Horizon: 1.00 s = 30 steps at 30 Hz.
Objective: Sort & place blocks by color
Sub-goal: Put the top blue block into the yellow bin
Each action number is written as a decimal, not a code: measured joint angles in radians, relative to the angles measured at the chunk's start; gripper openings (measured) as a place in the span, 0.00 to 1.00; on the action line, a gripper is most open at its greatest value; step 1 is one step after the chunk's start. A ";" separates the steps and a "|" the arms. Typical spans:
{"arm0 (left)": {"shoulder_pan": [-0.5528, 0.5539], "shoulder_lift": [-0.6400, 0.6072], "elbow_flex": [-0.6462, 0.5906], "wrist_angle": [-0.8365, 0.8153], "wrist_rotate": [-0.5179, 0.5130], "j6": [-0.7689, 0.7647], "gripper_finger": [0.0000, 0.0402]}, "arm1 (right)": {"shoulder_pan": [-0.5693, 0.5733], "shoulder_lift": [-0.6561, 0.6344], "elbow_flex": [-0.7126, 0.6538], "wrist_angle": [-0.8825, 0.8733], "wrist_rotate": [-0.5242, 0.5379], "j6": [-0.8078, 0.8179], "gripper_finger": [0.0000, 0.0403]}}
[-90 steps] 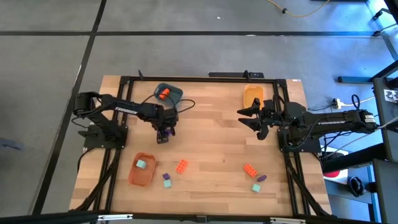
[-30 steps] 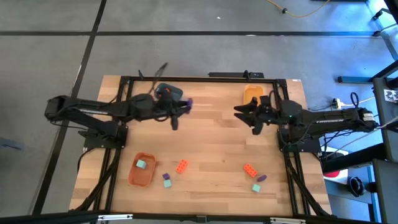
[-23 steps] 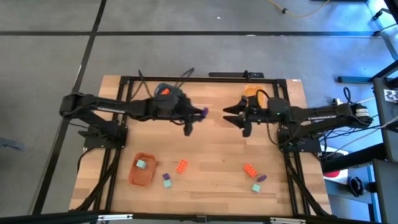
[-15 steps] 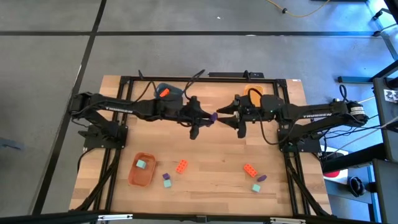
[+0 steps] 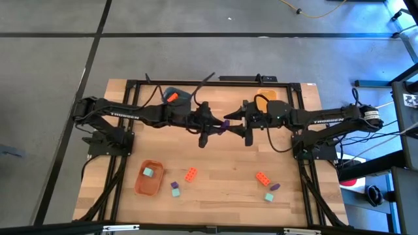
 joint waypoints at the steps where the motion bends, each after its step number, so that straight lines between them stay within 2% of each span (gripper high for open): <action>1: -0.002 0.001 0.000 -0.001 0.005 0.000 0.22 | 0.001 0.000 0.000 0.001 0.009 -0.005 0.62; 5: -0.009 0.002 0.000 -0.008 -0.005 0.022 0.22 | 0.001 0.006 0.001 0.003 0.007 -0.007 0.62; 9: -0.010 0.002 0.000 -0.006 -0.015 0.023 0.22 | 0.000 0.006 0.000 0.015 -0.050 -0.006 0.62; 13: -0.007 0.002 0.000 -0.007 -0.027 0.024 0.22 | 0.000 0.006 0.000 0.014 -0.062 0.007 0.59; 18: -0.005 0.002 -0.001 -0.008 -0.027 0.024 0.22 | 0.000 0.006 0.001 0.017 -0.062 0.017 0.48; 23: -0.005 0.002 -0.002 -0.010 -0.029 0.018 0.22 | 0.000 0.005 0.000 0.017 -0.059 0.014 0.29; 28: -0.005 0.002 -0.002 -0.012 -0.038 0.012 0.23 | 0.000 0.005 0.000 0.014 -0.058 0.015 0.27; 30: -0.005 0.002 -0.002 -0.014 -0.045 0.018 0.29 | 0.000 0.001 0.000 0.012 -0.059 0.015 0.27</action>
